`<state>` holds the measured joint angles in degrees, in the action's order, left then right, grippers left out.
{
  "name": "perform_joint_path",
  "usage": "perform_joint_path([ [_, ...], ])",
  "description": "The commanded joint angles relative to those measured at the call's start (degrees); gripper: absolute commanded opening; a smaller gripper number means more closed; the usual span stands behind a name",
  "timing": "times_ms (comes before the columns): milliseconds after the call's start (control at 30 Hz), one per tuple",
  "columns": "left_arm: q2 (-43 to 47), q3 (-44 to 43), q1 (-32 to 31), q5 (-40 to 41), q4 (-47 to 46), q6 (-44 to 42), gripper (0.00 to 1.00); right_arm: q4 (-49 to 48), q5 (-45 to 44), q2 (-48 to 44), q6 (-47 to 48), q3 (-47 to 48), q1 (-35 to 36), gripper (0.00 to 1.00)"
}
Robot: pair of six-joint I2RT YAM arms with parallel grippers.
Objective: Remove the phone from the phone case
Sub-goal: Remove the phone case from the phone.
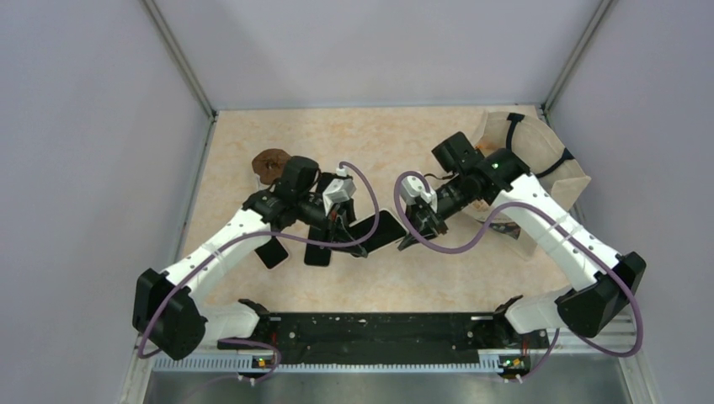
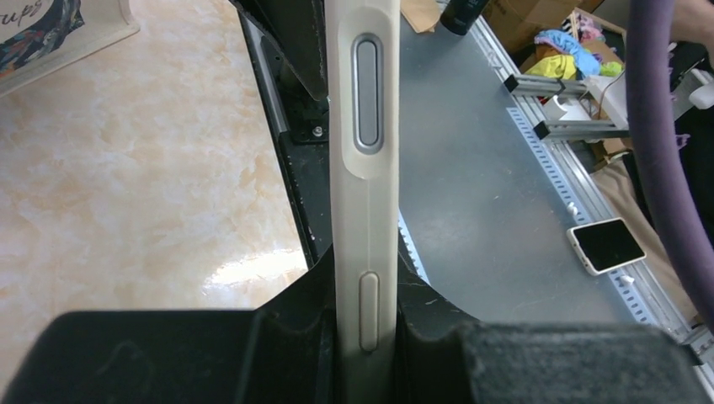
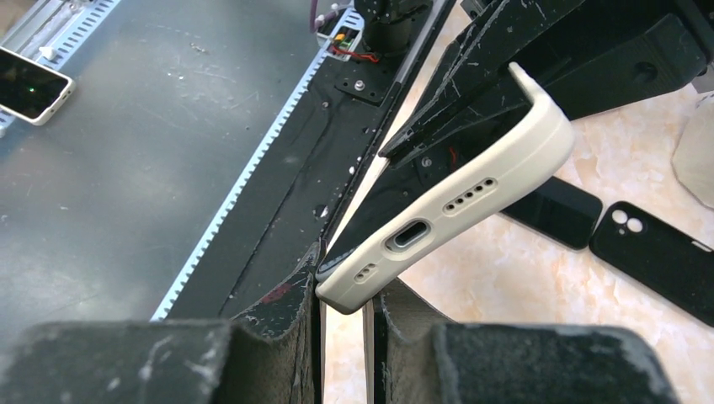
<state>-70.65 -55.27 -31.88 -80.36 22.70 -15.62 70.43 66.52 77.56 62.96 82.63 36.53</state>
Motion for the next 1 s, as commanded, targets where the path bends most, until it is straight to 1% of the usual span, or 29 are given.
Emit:
perform_joint_path([
  [0,-1.4,-4.4,-3.7,1.2,11.7,-11.9,0.00,-4.6,6.2,1.8,5.7,5.2,0.7,0.00],
  [67,-1.7,-5.4,-4.3,3.2,15.6,-16.1,0.00,-2.4,5.9,3.0,7.3,6.2,0.7,0.00],
  [167,-1.5,-5.6,-4.9,5.1,16.7,-17.5,0.00,-1.3,5.5,3.8,8.0,6.8,0.7,0.00],
  [433,0.5,-6.6,-6.3,11.1,20.9,-24.0,0.00,-2.3,3.6,6.4,4.7,8.4,-0.3,0.00],
  [533,1.1,-6.2,-6.9,13.6,21.3,-24.8,0.00,-4.8,2.3,7.3,0.4,8.9,-0.9,0.00],
  [733,2.3,-5.8,-8.4,18.6,21.6,-27.0,0.00,-12.7,-1.4,8.1,-12.1,8.4,-1.2,0.00],
  [967,2.9,-5.5,-11.1,25.4,23.0,-30.3,0.00,-14.6,-4.9,10.5,-17.4,8.9,-1.5,0.00],
])
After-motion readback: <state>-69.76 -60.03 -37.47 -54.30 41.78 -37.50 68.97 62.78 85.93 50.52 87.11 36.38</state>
